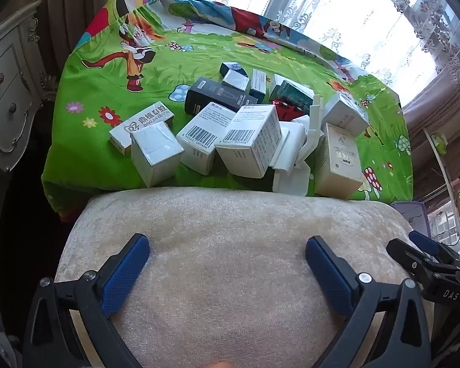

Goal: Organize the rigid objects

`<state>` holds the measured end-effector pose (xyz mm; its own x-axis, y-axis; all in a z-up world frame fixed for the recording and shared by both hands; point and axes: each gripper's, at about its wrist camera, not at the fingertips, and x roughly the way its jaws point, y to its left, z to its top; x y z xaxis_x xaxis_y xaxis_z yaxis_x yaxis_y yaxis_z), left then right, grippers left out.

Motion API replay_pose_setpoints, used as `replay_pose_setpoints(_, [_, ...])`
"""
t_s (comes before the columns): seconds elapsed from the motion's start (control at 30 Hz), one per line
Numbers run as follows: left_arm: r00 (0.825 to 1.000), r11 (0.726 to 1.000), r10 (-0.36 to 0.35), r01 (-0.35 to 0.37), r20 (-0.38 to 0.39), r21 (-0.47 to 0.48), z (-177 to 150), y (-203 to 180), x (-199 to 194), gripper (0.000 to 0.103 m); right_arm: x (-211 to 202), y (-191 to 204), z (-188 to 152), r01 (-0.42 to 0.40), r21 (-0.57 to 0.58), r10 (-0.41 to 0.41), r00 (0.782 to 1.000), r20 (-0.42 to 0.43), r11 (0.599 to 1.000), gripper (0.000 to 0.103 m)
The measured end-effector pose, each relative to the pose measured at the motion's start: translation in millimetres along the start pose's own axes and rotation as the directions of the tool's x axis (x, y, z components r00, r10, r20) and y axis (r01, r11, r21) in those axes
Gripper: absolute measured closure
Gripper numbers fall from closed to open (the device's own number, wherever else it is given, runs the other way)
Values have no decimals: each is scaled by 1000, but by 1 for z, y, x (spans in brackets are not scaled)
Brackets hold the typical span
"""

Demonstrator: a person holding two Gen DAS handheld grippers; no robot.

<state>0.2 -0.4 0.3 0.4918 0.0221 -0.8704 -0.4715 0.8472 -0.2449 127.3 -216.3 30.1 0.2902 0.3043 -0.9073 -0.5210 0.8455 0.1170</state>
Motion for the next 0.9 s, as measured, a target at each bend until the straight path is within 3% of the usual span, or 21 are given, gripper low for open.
replay_pose_setpoints(0.9, [1000,1000,3,-3,-13,-17,-1,2,3,0,5,-3,0,-35,-9,35,999,18,999,0])
